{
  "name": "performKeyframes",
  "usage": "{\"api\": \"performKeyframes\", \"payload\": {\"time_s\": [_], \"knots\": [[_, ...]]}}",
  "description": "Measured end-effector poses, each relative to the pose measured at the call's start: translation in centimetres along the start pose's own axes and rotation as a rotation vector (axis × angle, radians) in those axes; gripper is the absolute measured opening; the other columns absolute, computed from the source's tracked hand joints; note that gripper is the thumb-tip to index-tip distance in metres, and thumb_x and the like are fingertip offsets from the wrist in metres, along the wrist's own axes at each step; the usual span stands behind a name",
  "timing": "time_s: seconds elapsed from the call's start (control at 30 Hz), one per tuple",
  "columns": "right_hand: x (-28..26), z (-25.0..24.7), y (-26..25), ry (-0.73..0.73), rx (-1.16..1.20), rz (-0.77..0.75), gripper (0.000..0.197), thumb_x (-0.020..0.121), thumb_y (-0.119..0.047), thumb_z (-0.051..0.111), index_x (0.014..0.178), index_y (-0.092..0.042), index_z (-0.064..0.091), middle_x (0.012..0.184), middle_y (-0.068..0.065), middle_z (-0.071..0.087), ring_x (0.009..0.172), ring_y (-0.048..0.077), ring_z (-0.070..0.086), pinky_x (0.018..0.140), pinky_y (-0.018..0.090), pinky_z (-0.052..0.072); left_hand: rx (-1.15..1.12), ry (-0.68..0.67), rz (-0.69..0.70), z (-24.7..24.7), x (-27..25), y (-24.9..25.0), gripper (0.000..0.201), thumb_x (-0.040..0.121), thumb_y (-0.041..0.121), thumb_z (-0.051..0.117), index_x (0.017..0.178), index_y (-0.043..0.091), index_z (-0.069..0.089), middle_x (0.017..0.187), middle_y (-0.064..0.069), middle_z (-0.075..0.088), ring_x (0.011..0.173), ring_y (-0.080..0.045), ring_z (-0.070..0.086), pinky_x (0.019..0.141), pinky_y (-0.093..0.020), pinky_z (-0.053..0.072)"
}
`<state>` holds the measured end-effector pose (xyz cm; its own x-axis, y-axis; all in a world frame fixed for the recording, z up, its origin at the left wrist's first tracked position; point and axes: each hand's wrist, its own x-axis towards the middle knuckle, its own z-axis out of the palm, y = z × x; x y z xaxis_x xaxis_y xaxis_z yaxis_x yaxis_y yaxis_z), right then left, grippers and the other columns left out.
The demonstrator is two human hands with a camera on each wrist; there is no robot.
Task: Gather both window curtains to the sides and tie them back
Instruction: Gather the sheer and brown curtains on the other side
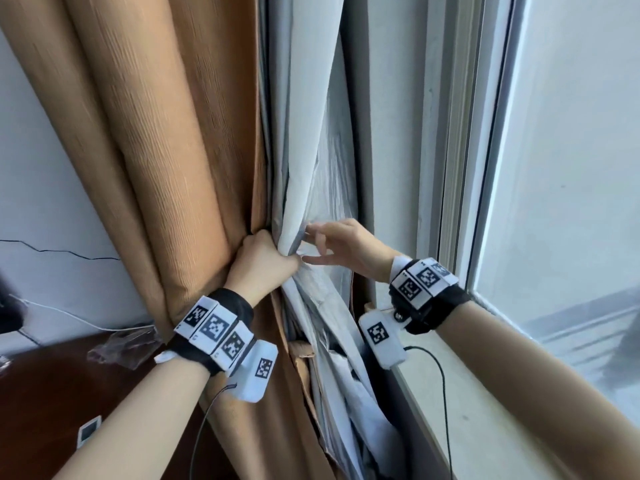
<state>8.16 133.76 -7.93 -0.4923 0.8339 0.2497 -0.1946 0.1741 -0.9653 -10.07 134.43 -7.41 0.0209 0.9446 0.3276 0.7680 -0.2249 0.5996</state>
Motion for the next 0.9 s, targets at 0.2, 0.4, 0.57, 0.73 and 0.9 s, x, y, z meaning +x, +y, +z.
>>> {"api": "performKeyframes", "payload": {"time_s": [0.2,0.4,0.57,0.73,0.9], "knots": [[2.7,-6.3,3.9,0.559,-0.177,0.117,0.029,0.089,-0.033,0.067,0.11,-0.013,0.06,0.119,0.009,0.068,0.107,0.019,0.063,0.095,0.038,0.045,-0.004,0.02,0.056,-0.8,-0.4,-1.5,0.03,0.062,0.039,0.058,0.058,0.012,0.047,0.074,-0.016,0.065,0.084,-0.037,0.065,0.058,-0.03,0.043],[6.1,-10.1,9.2,0.655,-0.209,0.262,0.132,0.056,-0.056,0.087,0.155,-0.024,0.005,0.154,0.001,0.028,0.14,0.019,0.03,0.113,0.038,0.026,-0.032,0.04,0.085,-1.4,-0.2,-1.7,0.035,0.066,0.027,0.064,0.05,0.016,0.035,0.072,-0.015,0.06,0.085,-0.039,0.058,0.055,-0.025,0.035],[9.4,-12.0,11.1,0.687,-0.094,0.229,0.146,0.041,-0.057,0.092,0.154,-0.014,0.01,0.149,0.0,0.041,0.135,0.017,0.041,0.116,0.04,0.03,-0.038,0.013,0.077,-1.3,0.3,-1.9,0.034,0.067,0.028,0.065,0.051,0.017,0.036,0.052,-0.004,0.048,0.077,-0.033,0.062,0.052,-0.022,0.034],[10.0,-12.8,11.2,0.735,-0.182,0.094,0.054,0.068,-0.03,0.087,0.113,-0.008,0.067,0.111,0.008,0.071,0.102,0.02,0.067,0.097,0.035,0.051,-0.028,0.037,0.104,-0.9,0.7,-1.8,0.034,0.065,0.03,0.063,0.052,0.019,0.034,0.072,-0.015,0.06,0.081,-0.038,0.061,0.053,-0.025,0.036],[8.1,-11.2,9.8,0.742,-0.224,0.064,0.029,0.086,-0.007,0.063,0.116,-0.007,0.063,0.102,0.003,0.07,0.099,0.02,0.065,0.087,0.028,0.05,0.016,0.087,0.091,-0.1,0.9,-1.5,0.031,0.061,0.036,0.059,0.055,0.018,0.035,0.071,-0.021,0.06,0.08,-0.04,0.063,0.055,-0.035,0.047]]}}
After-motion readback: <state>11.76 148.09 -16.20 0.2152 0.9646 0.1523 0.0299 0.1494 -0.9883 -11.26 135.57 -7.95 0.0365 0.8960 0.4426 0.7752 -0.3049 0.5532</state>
